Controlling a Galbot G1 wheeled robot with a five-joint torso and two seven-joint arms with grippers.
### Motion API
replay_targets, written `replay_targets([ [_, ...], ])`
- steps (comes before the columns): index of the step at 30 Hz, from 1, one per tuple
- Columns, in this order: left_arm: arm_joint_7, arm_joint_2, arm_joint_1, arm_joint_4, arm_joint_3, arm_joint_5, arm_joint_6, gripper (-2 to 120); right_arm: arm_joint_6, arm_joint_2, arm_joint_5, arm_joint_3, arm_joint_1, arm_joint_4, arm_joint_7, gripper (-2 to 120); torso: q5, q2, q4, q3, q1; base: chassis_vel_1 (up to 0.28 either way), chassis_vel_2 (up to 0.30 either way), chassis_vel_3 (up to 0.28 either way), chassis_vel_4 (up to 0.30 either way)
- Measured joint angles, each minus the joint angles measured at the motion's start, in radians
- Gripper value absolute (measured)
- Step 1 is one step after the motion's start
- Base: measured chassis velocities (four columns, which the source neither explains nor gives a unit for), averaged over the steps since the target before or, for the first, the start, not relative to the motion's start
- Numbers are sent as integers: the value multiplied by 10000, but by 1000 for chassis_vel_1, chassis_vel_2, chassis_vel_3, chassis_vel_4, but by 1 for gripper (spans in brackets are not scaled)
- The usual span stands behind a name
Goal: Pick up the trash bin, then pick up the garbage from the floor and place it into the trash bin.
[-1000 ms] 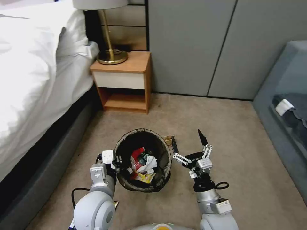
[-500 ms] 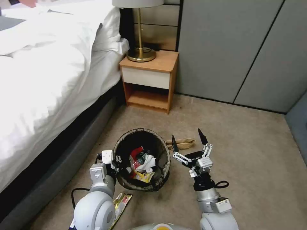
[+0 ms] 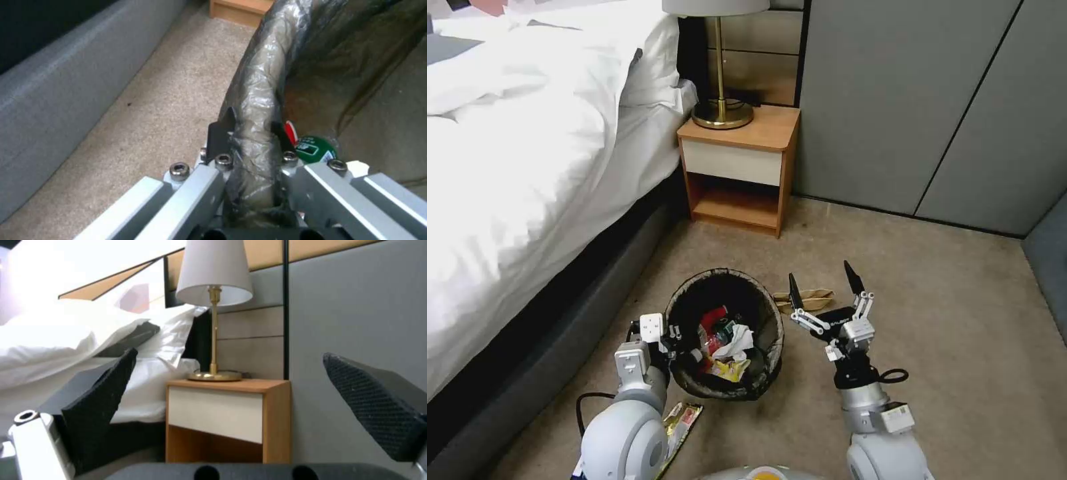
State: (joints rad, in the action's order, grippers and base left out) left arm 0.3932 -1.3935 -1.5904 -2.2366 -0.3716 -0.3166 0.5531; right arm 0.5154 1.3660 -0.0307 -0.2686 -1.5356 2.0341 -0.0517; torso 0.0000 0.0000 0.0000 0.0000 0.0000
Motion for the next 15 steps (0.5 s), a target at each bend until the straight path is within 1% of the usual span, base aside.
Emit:
replay_targets([
  [3, -1, -27, -9, 0, -8, 16, 0, 0, -217, -40, -115, 73, 176, 68, -112, 100, 0, 1, 0, 0, 0, 0, 0, 0, 0],
  [6, -3, -47, -3, 0, -20, 40, 0, 0, -836, -97, -415, 244, 539, 124, -511, 100, 1, 0, -1, 0, 0, 0, 0, 0, 0],
  [7, -3, -47, -3, 0, -20, 40, 0, 0, -836, -97, -415, 244, 539, 124, -511, 100, 1, 0, -1, 0, 0, 0, 0, 0, 0],
  [9, -4, -72, -2, 0, -4, 77, 0, 0, -1706, -164, -1040, 496, 1001, 203, -1079, 100, 0, 1, -1, 0, 0, 0, 0, 0, 0],
  [11, -8, -120, -15, 12, 9, 125, 0, 0, -2629, -259, -2099, 744, 1639, 244, -1782, 100, -1, 0, 0, 0, 0, 0, 0, 0, 0],
  [12, -8, -120, -15, 12, 9, 125, 0, 0, -2629, -259, -2099, 744, 1639, 244, -1782, 100, -1, 0, 0, 0, 0, 0, 0, 0, 0],
  [15, -12, -156, -36, 48, 13, 182, 0, 0, -4103, -442, -4135, 1058, 2886, 73, -2942, 100, -1, 0, -1, 0, 1, 0, 0, 0, 0],
])
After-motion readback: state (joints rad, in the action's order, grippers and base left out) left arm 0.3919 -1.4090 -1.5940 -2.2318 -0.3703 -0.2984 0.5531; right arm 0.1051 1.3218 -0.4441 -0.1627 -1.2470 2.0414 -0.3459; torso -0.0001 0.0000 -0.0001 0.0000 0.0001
